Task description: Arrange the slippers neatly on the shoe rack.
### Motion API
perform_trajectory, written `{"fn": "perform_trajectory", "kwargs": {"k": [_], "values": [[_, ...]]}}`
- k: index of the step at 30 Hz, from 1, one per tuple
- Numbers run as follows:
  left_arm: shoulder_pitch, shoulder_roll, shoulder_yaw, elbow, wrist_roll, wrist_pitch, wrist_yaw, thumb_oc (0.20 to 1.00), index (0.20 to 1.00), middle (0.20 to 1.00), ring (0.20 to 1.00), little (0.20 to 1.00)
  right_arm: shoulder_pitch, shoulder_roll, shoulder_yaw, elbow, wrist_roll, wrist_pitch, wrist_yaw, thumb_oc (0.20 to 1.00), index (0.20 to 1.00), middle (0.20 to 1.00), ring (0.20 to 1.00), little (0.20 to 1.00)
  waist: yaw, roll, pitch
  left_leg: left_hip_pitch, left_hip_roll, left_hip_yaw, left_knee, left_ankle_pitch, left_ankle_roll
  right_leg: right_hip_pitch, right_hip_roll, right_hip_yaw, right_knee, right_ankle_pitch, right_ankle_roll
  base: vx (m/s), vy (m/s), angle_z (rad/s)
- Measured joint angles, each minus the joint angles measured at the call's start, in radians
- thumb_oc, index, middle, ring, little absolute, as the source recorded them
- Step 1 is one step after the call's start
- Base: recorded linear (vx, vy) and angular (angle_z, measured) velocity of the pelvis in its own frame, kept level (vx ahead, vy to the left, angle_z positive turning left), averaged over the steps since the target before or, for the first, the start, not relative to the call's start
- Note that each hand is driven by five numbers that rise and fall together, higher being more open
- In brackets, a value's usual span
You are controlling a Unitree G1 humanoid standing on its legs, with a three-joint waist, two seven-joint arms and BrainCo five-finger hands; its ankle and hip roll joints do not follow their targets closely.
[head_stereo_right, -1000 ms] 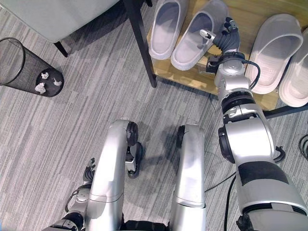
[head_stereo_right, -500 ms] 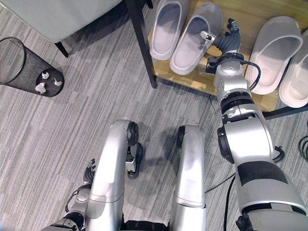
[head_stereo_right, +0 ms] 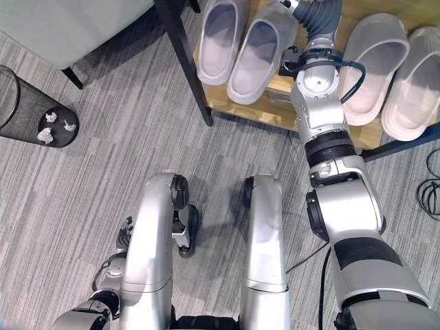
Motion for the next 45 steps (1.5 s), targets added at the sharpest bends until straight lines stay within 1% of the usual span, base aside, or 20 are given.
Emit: {"fn": "perform_trajectory", "kwargs": {"k": [1, 6, 9, 10, 12, 14, 15, 17, 18, 21, 22, 24, 25, 27, 31, 34, 37, 41, 44, 45], "values": [[-0.001, 0.009, 0.004, -0.064, 0.000, -0.002, 0.001, 1.000, 1.000, 1.000, 1.000, 1.000, 0.097, 0.001, -0.055, -0.158, -0.001, -0.002, -0.006, 1.000, 1.000, 1.000, 1.000, 1.000, -0.009, -0.003, 0.001, -0.001, 0.002, 0.001, 0.001, 0.000, 0.001, 0.000, 0.005, 0.001, -0.001, 0.001, 0.002, -0.07, 0.027, -0.10], [-0.001, 0.035, 0.007, -0.074, -0.001, 0.000, 0.020, 1.000, 1.000, 1.000, 1.000, 1.000, 0.302, -0.012, -0.083, -0.384, -0.001, 0.048, 0.007, 1.000, 1.000, 1.000, 1.000, 1.000, -0.051, -0.011, 0.000, 0.008, 0.016, 0.004, 0.003, -0.003, 0.004, 0.000, 0.021, 0.006, -0.004, 0.009, 0.012, -0.05, 0.020, -0.08], [0.013, 0.033, 0.015, -0.105, -0.022, 0.000, 0.021, 1.000, 1.000, 1.000, 1.000, 1.000, 0.398, -0.042, -0.108, -0.435, -0.001, 0.080, 0.028, 1.000, 1.000, 1.000, 1.000, 1.000, -0.049, -0.014, 0.001, 0.014, 0.019, 0.004, 0.002, -0.006, 0.001, 0.001, 0.027, 0.008, -0.005, 0.011, 0.010, -0.04, 0.015, -0.05], [0.013, 0.037, 0.015, -0.105, -0.030, 0.001, 0.022, 1.000, 1.000, 1.000, 1.000, 1.000, 0.414, -0.056, -0.107, -0.440, -0.006, 0.087, 0.040, 1.000, 1.000, 1.000, 1.000, 1.000, -0.061, -0.015, 0.002, 0.017, 0.020, 0.007, 0.003, -0.007, 0.001, 0.001, 0.029, 0.010, -0.005, 0.011, 0.010, -0.03, 0.013, -0.04], [0.017, 0.037, 0.025, -0.114, -0.035, 0.001, 0.022, 1.000, 1.000, 1.000, 1.000, 1.000, 0.463, -0.089, -0.107, -0.483, -0.021, 0.092, 0.052, 1.000, 1.000, 1.000, 1.000, 1.000, -0.060, -0.015, 0.002, 0.018, 0.021, 0.007, 0.003, -0.008, 0.002, 0.002, 0.031, 0.011, -0.006, 0.011, 0.010, -0.01, 0.006, -0.02], [0.019, 0.035, 0.037, -0.117, -0.038, 0.001, 0.024, 1.000, 1.000, 1.000, 1.000, 1.000, 0.506, -0.092, -0.122, -0.541, -0.024, 0.097, 0.064, 1.000, 1.000, 1.000, 1.000, 1.000, -0.064, -0.015, 0.002, 0.019, 0.024, 0.007, 0.003, -0.008, 0.002, 0.002, 0.032, 0.011, -0.006, 0.011, 0.010, 0.00, 0.000, 0.00], [0.024, 0.032, 0.043, -0.140, -0.038, 0.001, 0.032, 1.000, 1.000, 1.000, 1.000, 1.000, 0.577, -0.098, -0.136, -0.621, -0.034, 0.099, 0.083, 1.000, 1.000, 1.000, 1.000, 1.000, -0.060, -0.016, 0.002, 0.018, 0.024, 0.006, 0.003, -0.009, 0.001, 0.002, 0.032, 0.010, -0.006, 0.011, 0.010, 0.00, 0.000, 0.00], [0.027, 0.033, 0.044, -0.148, -0.039, 0.001, 0.043, 1.000, 1.000, 1.000, 1.000, 1.000, 0.651, -0.116, -0.143, -0.665, -0.039, 0.099, 0.100, 1.000, 1.000, 1.000, 1.000, 1.000, -0.066, -0.016, 0.002, 0.019, 0.024, 0.007, 0.006, -0.011, 0.001, 0.002, 0.033, 0.011, -0.006, 0.011, 0.010, -0.01, 0.016, -0.01], [0.035, 0.031, 0.048, -0.194, -0.039, 0.001, 0.043, 1.000, 1.000, 1.000, 1.000, 1.000, 0.722, -0.118, -0.189, -0.690, -0.039, 0.103, 0.109, 1.000, 1.000, 1.000, 1.000, 1.000, -0.060, -0.016, 0.002, 0.018, 0.024, 0.006, 0.007, -0.011, 0.002, 0.003, 0.032, 0.011, -0.006, 0.011, 0.010, 0.00, 0.000, 0.00], [0.043, 0.033, 0.053, -0.236, -0.040, 0.002, 0.046, 1.000, 1.000, 1.000, 1.000, 1.000, 0.790, -0.117, -0.228, -0.694, -0.038, 0.131, 0.118, 1.000, 1.000, 1.000, 1.000, 1.000, -0.066, -0.016, 0.002, 0.021, 0.025, 0.007, 0.010, -0.012, 0.002, 0.005, 0.034, 0.012, -0.007, 0.011, 0.011, -0.02, 0.007, -0.01], [0.055, 0.029, 0.058, -0.307, -0.040, 0.002, 0.050, 1.000, 1.000, 1.000, 1.000, 1.000, 0.871, -0.116, -0.276, -0.755, -0.038, 0.136, 0.127, 1.000, 1.000, 1.000, 1.000, 1.000, -0.062, -0.016, 0.002, 0.019, 0.024, 0.000, 0.010, -0.012, 0.002, 0.009, 0.033, 0.005, -0.007, 0.011, 0.011, -0.06, -0.007, 0.03], [0.072, 0.042, 0.067, -0.354, -0.038, 0.003, 0.055, 1.000, 1.000, 1.000, 1.000, 1.000, 0.959, -0.110, -0.308, -0.791, -0.036, 0.143, 0.129, 1.000, 1.000, 1.000, 1.000, 1.000, -0.091, -0.016, 0.002, 0.021, 0.029, -0.003, 0.011, -0.012, 0.003, 0.014, 0.034, 0.001, -0.012, 0.011, 0.011, -0.06, 0.006, -0.03], [0.072, 0.044, 0.070, -0.364, -0.038, 0.003, 0.055, 1.000, 1.000, 1.000, 1.000, 1.000, 0.984, -0.109, -0.316, -0.811, -0.037, 0.143, 0.129, 1.000, 1.000, 1.000, 1.000, 1.000, -0.093, -0.016, 0.002, 0.024, 0.030, -0.002, 0.009, -0.012, 0.003, 0.015, 0.035, 0.002, -0.013, 0.012, 0.011, -0.04, 0.019, -0.08], [0.076, 0.046, 0.077, -0.371, -0.035, 0.004, 0.055, 1.000, 1.000, 1.000, 1.000, 1.000, 1.006, -0.105, -0.321, -0.804, -0.038, 0.142, 0.129, 1.000, 1.000, 1.000, 1.000, 1.000, -0.101, -0.016, 0.002, 0.024, 0.027, -0.004, 0.008, -0.012, 0.003, 0.014, 0.039, 0.001, -0.018, 0.015, 0.013, -0.03, 0.012, -0.05], [0.081, 0.037, 0.081, -0.400, -0.035, 0.018, 0.056, 1.000, 1.000, 1.000, 1.000, 1.000, 1.083, -0.062, -0.367, -0.763, -0.041, 0.140, 0.129, 1.000, 1.000, 1.000, 1.000, 1.000, -0.087, -0.016, 0.002, 0.022, 0.028, -0.004, 0.012, -0.017, 0.002, 0.013, 0.046, 0.002, -0.018, 0.016, 0.017, 0.00, 0.000, 0.00], [0.126, 0.028, 0.091, -0.438, -0.035, 0.023, 0.056, 1.000, 1.000, 1.000, 1.000, 1.000, 1.211, -0.041, -0.452, -0.730, -0.080, 0.127, 0.125, 1.000, 1.000, 1.000, 1.000, 1.000, -0.086, -0.016, 0.002, 0.021, 0.030, -0.003, 0.012, -0.020, 0.004, 0.012, 0.047, 0.003, -0.019, 0.016, 0.017, -0.01, 0.001, -0.01], [0.192, 0.007, 0.116, -0.486, -0.037, 0.024, 0.056, 1.000, 1.000, 1.000, 1.000, 1.000, 1.317, 0.007, -0.525, -0.523, -0.105, 0.127, 0.110, 1.000, 1.000, 1.000, 1.000, 1.000, -0.091, -0.016, 0.002, 0.024, 0.032, -0.006, 0.012, -0.022, 0.002, 0.013, 0.047, 0.000, -0.020, 0.016, 0.017, -0.01, 0.001, -0.03], [0.186, 0.010, 0.124, -0.485, -0.039, 0.026, 0.055, 1.000, 1.000, 1.000, 1.000, 1.000, 1.288, 0.057, -0.528, -0.379, -0.116, 0.142, 0.086, 1.000, 1.000, 1.000, 1.000, 1.000, -0.098, -0.014, 0.002, 0.028, 0.033, -0.006, 0.012, -0.022, 0.001, 0.013, 0.048, 0.001, -0.020, 0.021, 0.009, -0.01, -0.012, -0.02], [0.138, 0.002, 0.119, -0.490, -0.038, 0.044, 0.055, 1.000, 1.000, 1.000, 1.000, 1.000, 1.156, 0.060, -0.524, -0.272, -0.118, 0.137, 0.074, 1.000, 1.000, 1.000, 1.000, 1.000, -0.077, -0.011, 0.002, 0.029, 0.033, -0.008, 0.010, -0.021, 0.003, 0.016, 0.047, 0.000, -0.020, 0.023, 0.011, -0.07, -0.043, 0.02], [0.257, 0.001, 0.096, -0.719, -0.026, 0.076, 0.058, 1.000, 1.000, 1.000, 1.000, 1.000, 1.147, 0.080, -0.534, -0.267, -0.118, 0.128, 0.057, 1.000, 1.000, 1.000, 1.000, 1.000, -0.068, -0.008, 0.004, 0.028, 0.028, -0.012, 0.006, -0.018, -0.001, 0.019, 0.038, -0.008, -0.024, 0.023, 0.012, -0.05, -0.051, 0.13]]}}
